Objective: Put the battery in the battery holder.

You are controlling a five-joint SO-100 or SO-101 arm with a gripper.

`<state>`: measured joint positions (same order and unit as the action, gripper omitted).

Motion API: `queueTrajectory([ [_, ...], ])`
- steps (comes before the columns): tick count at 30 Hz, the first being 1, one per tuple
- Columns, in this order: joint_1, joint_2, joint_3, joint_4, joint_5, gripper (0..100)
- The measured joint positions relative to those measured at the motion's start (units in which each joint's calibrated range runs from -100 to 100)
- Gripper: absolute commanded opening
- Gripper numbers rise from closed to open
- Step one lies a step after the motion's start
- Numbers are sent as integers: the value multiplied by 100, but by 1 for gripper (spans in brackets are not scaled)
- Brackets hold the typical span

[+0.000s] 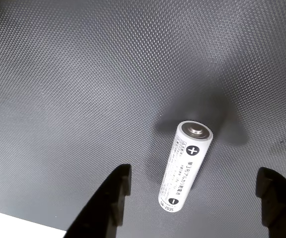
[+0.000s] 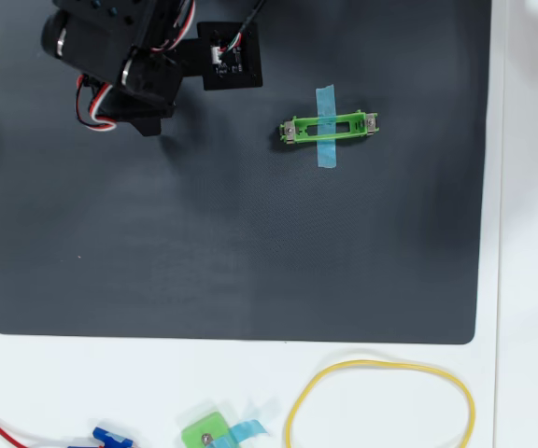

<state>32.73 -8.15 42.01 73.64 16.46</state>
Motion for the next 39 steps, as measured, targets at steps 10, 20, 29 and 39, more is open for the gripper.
queueTrajectory([
  [10,202,772,-544,-9,-73,26],
  [20,404,823,-426,-9,-73,25],
  [29,550,806,27,-17,-10,25],
  [39,573,747,508,-431,88,25],
])
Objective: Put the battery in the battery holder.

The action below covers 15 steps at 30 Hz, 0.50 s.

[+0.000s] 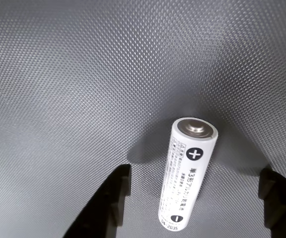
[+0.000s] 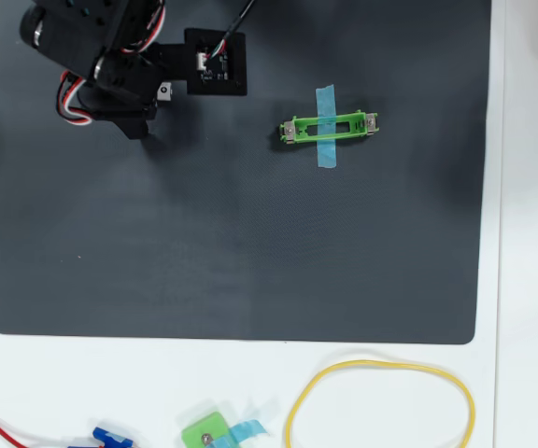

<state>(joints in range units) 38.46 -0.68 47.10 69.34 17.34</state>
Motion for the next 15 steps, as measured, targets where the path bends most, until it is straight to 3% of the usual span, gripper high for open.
queueTrajectory([
  [7,0,-42,127,-43,41,25],
  [10,225,-42,181,-60,337,23],
  [15,247,-42,172,-121,404,0],
])
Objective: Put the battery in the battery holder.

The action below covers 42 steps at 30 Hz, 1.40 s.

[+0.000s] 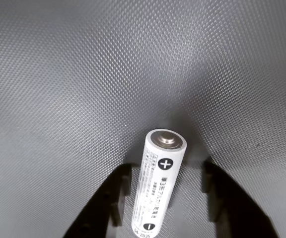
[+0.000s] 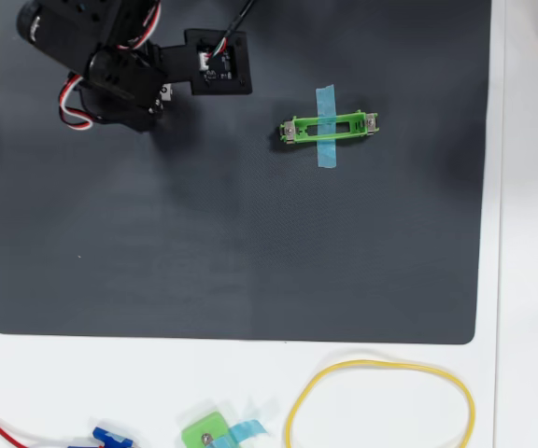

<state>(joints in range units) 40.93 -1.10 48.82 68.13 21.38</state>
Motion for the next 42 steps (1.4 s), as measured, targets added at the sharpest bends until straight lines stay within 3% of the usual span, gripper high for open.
queueTrajectory([
  [11,-135,-314,218,9,16,0],
  [20,-1336,-2351,1025,-775,-202,0],
  [26,-2077,-3311,1053,-1180,-731,0],
  [32,-3436,-3871,1053,-1163,-1368,0],
  [40,-4380,-3922,871,-508,-1907,0],
  [42,-4413,-3922,871,-491,-2327,0],
])
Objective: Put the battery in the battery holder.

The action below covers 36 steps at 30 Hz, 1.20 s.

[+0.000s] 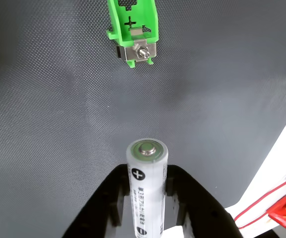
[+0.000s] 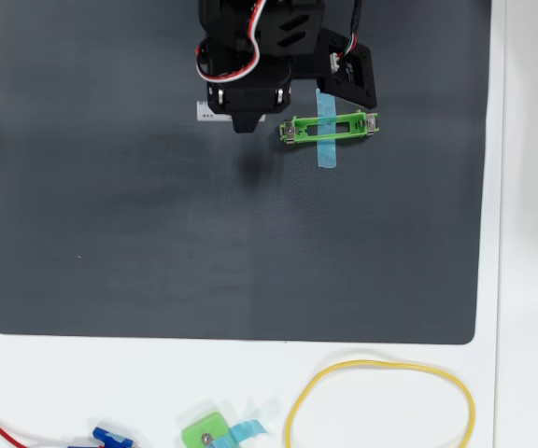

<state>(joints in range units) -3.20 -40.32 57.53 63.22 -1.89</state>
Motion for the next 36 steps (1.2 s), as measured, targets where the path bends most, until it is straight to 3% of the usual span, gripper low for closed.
queueTrajectory([
  [6,-629,0,-18,293,-606,0],
  [11,-1381,-1053,-27,620,-814,0],
  [21,-3122,-1231,181,732,-917,0],
  [24,-3504,-1231,181,732,-1254,0],
  [36,-3818,-263,436,-43,-1550,0],
])
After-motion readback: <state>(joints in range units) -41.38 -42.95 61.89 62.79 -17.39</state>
